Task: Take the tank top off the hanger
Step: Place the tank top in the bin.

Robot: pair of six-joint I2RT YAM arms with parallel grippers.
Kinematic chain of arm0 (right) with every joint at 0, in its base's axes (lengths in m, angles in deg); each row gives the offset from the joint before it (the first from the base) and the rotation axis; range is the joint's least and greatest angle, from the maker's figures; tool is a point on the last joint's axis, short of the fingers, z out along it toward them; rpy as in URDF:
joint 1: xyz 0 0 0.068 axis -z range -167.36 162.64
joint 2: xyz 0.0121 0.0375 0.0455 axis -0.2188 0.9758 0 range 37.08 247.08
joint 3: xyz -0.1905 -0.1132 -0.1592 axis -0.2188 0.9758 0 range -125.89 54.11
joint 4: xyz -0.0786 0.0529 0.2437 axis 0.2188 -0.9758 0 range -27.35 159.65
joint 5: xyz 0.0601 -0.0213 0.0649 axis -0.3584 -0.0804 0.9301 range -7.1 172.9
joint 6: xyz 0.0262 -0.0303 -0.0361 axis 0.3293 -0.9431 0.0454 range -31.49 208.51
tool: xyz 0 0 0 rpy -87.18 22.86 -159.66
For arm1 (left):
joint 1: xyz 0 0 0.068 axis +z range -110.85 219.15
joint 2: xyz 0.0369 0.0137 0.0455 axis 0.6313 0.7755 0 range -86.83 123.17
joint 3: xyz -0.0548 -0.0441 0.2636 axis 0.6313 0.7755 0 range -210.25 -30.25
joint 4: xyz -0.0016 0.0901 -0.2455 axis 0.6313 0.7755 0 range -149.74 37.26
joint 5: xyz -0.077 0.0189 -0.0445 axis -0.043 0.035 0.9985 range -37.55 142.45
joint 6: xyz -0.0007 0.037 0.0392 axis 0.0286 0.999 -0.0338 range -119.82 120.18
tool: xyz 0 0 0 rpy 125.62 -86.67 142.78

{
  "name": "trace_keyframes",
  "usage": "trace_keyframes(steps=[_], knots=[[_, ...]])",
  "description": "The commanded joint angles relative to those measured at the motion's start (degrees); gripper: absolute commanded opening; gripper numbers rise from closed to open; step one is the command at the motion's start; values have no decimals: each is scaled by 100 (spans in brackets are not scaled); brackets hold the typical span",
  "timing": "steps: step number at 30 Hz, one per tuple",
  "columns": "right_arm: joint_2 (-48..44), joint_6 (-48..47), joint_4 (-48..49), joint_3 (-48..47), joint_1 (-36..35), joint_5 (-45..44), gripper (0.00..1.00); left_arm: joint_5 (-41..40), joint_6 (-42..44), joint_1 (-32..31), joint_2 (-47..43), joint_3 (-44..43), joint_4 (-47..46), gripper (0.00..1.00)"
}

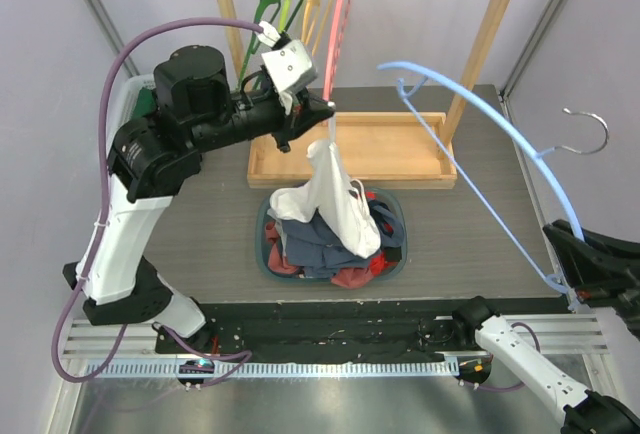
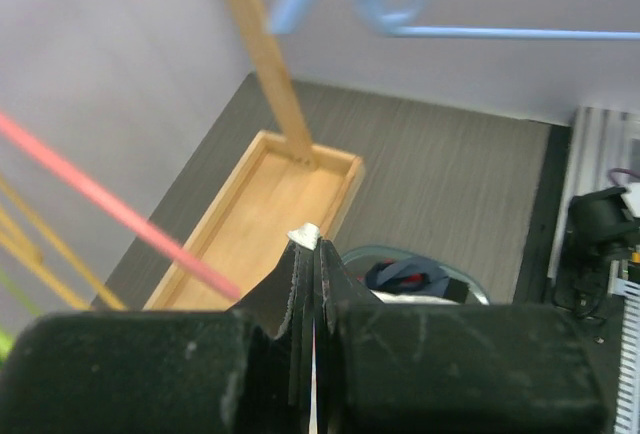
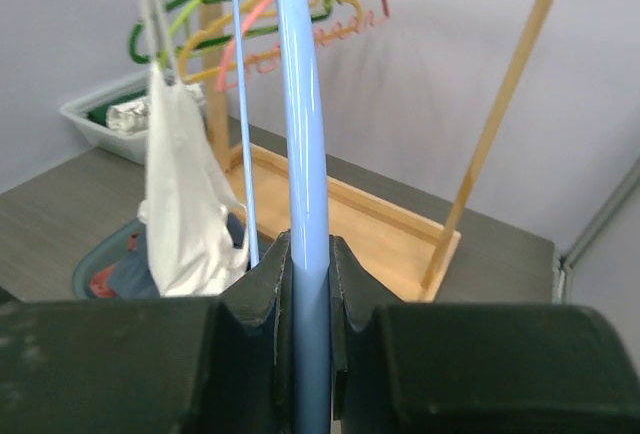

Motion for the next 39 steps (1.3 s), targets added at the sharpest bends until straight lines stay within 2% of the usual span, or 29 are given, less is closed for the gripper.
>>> trace_keyframes(steps=[1,5,8,9,11,12,16,22,27,33,39], knots=[[286,221,766,523,-5,-1523,1,127,362,-664,-12,-654,-222,0],[568,256,1038,936,3,-1972,1,-787,354,-779,-82,-769,-573,0],[647,221,1329,1235,-5,-2157,1,-843,441,-779,-275,-366,-574,0],[665,204,1434,1340,3,-2210,1,-720,502,-779,-493,245,-530,0],[761,186,1479,1402,-5,-2315,1,-622,512,-806,-688,924,-433,0],[796,186,1496,1411,-5,-2316,1,-631,512,-814,-819,1598,-398,0],[928,239,1549,1402,-5,-2351,1,-832,363,-823,-961,2822,-555,0],[937,274,1558,1552,-5,-2316,1,-1035,-15,-814,-997,4098,-1127,0],[946,256,1654,1797,-5,-2272,1,-1097,-51,-823,-654,4443,-1373,0],[902,133,1839,2175,-5,-2342,1,-1299,-16,-814,-233,5163,-2383,0],[884,89,2120,2632,-5,-2632,1,-938,-147,-814,504,5691,-2394,0]])
